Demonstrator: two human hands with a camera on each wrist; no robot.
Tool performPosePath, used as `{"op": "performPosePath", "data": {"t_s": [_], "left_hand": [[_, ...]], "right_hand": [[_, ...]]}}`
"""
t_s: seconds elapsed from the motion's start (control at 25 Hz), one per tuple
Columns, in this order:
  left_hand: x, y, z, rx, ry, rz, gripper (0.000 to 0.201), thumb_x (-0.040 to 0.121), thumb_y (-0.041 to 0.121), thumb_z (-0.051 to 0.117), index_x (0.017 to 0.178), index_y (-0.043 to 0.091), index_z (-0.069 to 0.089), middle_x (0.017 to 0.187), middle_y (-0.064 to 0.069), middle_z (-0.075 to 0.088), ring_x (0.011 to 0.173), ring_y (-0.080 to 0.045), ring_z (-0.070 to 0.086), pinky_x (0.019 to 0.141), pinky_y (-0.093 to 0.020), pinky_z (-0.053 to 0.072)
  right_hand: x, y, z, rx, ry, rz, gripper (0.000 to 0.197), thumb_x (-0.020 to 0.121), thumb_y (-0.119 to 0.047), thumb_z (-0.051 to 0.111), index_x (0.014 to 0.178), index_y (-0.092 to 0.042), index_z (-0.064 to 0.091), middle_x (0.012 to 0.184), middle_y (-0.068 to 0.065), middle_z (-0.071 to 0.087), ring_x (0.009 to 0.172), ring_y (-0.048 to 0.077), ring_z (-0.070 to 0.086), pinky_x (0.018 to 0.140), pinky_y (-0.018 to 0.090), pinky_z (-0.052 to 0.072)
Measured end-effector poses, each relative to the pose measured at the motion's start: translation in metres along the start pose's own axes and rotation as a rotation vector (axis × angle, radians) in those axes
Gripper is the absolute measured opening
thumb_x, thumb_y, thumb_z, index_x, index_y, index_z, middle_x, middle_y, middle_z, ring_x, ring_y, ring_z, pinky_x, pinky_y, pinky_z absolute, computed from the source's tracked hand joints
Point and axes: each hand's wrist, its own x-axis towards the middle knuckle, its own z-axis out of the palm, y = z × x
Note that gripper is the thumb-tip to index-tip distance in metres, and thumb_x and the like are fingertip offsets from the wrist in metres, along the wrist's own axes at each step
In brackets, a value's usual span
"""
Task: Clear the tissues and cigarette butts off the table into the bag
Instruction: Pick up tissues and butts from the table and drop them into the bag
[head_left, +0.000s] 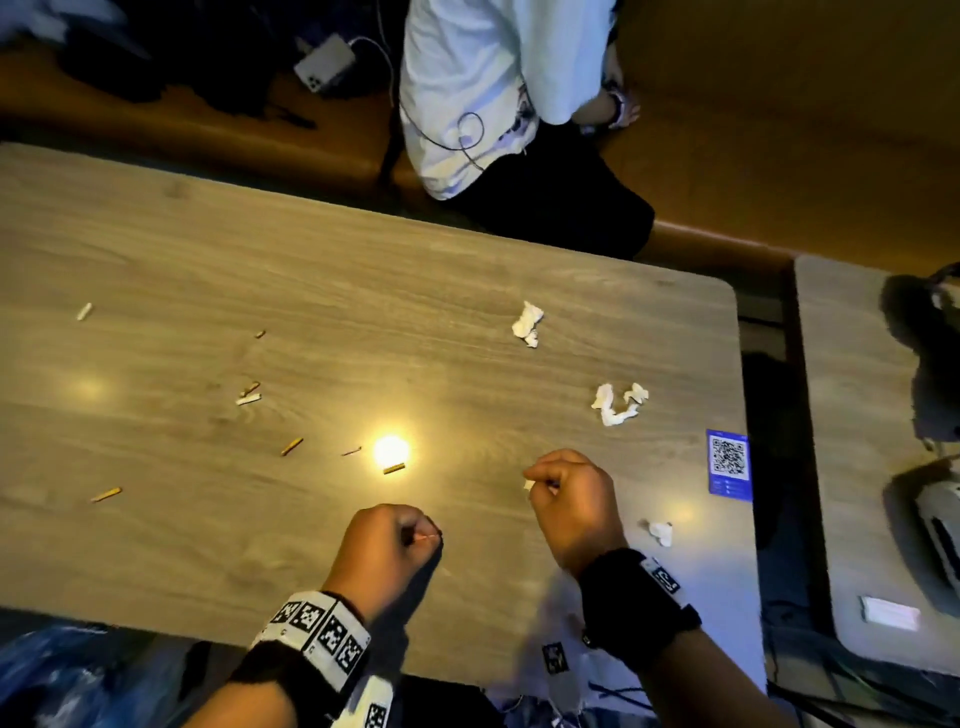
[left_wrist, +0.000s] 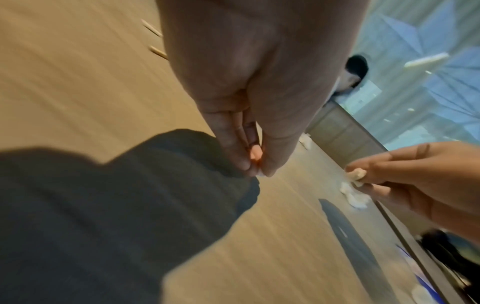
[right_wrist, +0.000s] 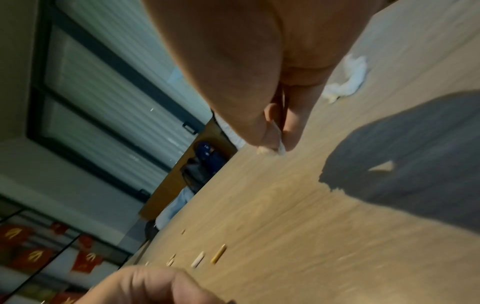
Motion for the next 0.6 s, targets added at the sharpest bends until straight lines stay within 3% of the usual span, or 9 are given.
{"op": "performPosePath", "data": {"t_s": [0.12,0.32,0.48,0.56,0.6], "left_hand": [[-0.029,-0.055,-0.043,-0.144,0.133,-0.114,0.023,0.074,0.017,0.077,0.055,0.027,0.069,0.054,0.02,0.065,0.055,0.004,0.061,0.056,-0.016,0.046],[-0.071,-0.15,-0.117,-0.412,0.426,-0.272,0.011,0.074,0.009,0.083,0.066,0.013,0.076,0.05,0.019,0.065,0.05,0.009,0.059,0.053,-0.006,0.042],[-0.111,-0.227,-0.16,-0.584,0.595,-0.392,0.012,0.074,0.018,0.084,0.067,0.018,0.075,0.056,0.011,0.07,0.054,0.002,0.064,0.062,-0.023,0.052],[-0.134,-0.26,-0.177,-0.613,0.671,-0.416,0.009,0.074,0.021,0.084,0.069,0.021,0.076,0.062,0.009,0.073,0.06,-0.004,0.069,0.063,-0.026,0.055],[-0.166,-0.303,-0.191,-0.656,0.76,-0.469,0.009,0.074,0.019,0.083,0.068,0.021,0.076,0.064,0.009,0.074,0.062,-0.004,0.07,0.063,-0.025,0.055]], "right_hand": [[-0.002,-0.048,0.035,0.013,-0.097,-0.091,0.025,0.069,0.005,0.067,0.085,-0.011,0.078,0.089,-0.007,0.064,0.082,0.008,0.064,0.075,0.001,0.041],[-0.015,-0.15,0.114,-0.051,-0.356,-0.292,0.033,0.073,0.011,0.062,0.09,-0.011,0.078,0.095,-0.004,0.064,0.087,-0.004,0.057,0.081,0.001,0.039],[-0.029,-0.229,0.187,-0.112,-0.441,-0.458,0.027,0.072,0.007,0.07,0.082,-0.017,0.079,0.084,-0.01,0.065,0.077,-0.011,0.057,0.075,0.0,0.038],[-0.046,-0.268,0.218,-0.12,-0.501,-0.515,0.028,0.073,0.006,0.07,0.081,-0.02,0.079,0.082,-0.015,0.064,0.081,-0.01,0.06,0.075,0.001,0.04],[-0.065,-0.305,0.265,-0.146,-0.584,-0.566,0.028,0.074,0.005,0.071,0.081,-0.021,0.079,0.082,-0.017,0.064,0.084,-0.009,0.061,0.074,0.002,0.042]]}}
